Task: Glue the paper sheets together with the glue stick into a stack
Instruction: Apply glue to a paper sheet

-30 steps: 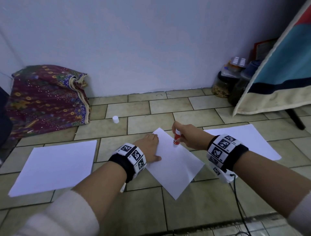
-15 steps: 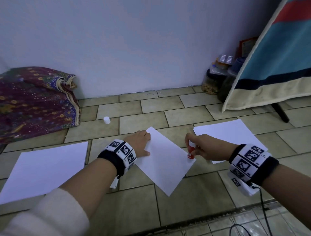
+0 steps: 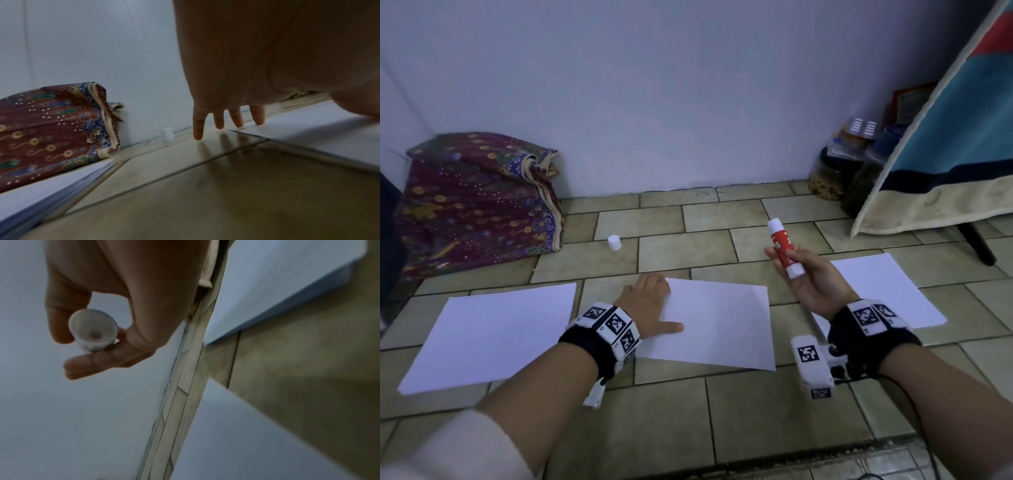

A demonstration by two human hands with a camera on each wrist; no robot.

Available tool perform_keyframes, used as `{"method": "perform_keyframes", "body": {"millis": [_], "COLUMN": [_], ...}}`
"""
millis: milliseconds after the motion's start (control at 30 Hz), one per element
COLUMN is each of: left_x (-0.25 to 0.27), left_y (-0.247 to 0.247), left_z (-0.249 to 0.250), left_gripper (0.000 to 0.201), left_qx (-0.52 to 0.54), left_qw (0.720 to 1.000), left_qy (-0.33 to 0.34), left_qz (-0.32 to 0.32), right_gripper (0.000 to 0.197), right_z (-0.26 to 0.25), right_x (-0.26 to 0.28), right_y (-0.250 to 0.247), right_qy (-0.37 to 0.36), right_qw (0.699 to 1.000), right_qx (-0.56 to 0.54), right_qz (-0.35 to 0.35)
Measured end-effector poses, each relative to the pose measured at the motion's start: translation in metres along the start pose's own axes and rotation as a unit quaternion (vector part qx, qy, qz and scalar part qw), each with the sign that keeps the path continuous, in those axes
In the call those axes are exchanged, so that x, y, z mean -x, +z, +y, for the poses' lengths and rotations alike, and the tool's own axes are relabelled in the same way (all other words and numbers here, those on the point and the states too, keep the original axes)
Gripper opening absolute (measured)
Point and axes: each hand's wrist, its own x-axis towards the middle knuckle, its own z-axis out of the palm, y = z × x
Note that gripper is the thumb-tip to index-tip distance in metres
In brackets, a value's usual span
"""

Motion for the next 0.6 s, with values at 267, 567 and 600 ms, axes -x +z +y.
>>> {"method": "perform_keyframes", "body": {"millis": [267,567,600], "left_x": [0.008,0.004,0.003], "left_y": [0.003,0.024,0.026], "left_z": [-0.018,-0.019,-0.019], "left_gripper": [0.117,0.160,0.165], "left_qx": [0.008,0.064,0.061], "left_qw": [0.997,0.996,0.996], "left_qy": [0.004,-0.029,-0.028], "left_qz": [-0.080,-0.058,-0.061], "right_gripper": [0.026,0.038,0.038], "right_z": [0.048,0.095,0.098], "right_x": [-0.051,-0.111,-0.116], "right_y": [0.058,0.130,0.136], "right_qy": [0.032,-0.077,-0.082], "right_qw": [0.959,0.748,0.736], "right_qx": [0.282,0.659,0.671], "right_qz": [-0.002,-0.027,-0.037]}}
